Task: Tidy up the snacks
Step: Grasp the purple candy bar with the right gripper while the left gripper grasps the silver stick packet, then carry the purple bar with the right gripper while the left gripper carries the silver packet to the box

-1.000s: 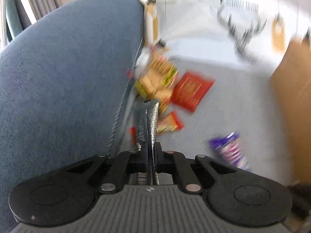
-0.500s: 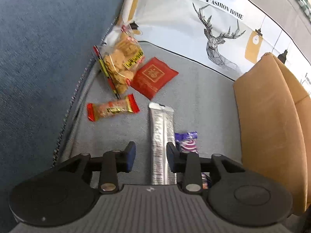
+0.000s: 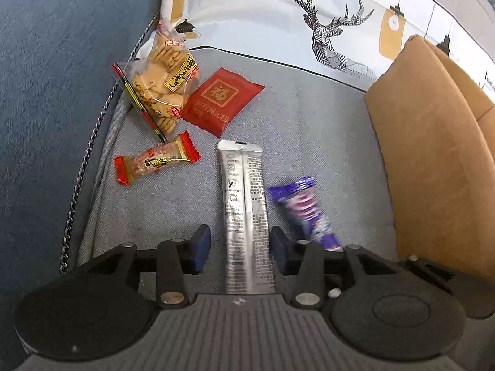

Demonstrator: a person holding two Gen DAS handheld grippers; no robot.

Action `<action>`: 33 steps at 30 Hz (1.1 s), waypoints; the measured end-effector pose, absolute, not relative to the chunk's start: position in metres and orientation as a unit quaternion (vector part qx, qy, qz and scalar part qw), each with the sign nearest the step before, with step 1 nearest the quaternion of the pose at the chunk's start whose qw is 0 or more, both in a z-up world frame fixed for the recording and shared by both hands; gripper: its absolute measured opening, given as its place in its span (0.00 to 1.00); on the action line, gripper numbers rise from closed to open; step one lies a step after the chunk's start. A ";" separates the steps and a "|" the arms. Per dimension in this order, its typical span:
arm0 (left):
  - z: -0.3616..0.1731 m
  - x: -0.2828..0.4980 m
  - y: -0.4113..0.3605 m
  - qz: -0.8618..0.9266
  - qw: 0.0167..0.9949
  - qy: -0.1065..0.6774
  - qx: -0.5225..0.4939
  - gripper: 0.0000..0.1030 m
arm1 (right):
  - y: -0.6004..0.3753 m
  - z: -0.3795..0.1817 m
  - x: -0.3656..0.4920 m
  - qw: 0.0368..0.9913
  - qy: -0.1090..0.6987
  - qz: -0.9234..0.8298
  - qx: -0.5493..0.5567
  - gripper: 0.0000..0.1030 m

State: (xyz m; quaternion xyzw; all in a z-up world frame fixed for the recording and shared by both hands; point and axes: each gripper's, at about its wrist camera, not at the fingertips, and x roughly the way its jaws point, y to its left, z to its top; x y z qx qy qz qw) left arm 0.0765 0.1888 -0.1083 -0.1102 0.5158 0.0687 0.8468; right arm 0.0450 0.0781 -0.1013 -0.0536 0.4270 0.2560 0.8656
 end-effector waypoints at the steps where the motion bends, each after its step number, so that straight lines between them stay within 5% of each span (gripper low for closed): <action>1: -0.107 0.076 0.190 0.075 0.848 0.514 -0.105 0.31 | 0.077 -0.101 0.046 0.867 0.427 0.251 -0.053 0.21; 12: -0.106 0.075 0.200 0.107 0.844 0.518 -0.095 0.36 | 0.077 -0.103 0.049 0.866 0.429 0.253 -0.050 0.30; 33: -0.108 0.077 0.196 0.103 0.845 0.519 -0.077 0.36 | 0.078 -0.105 0.049 0.868 0.422 0.255 -0.062 0.24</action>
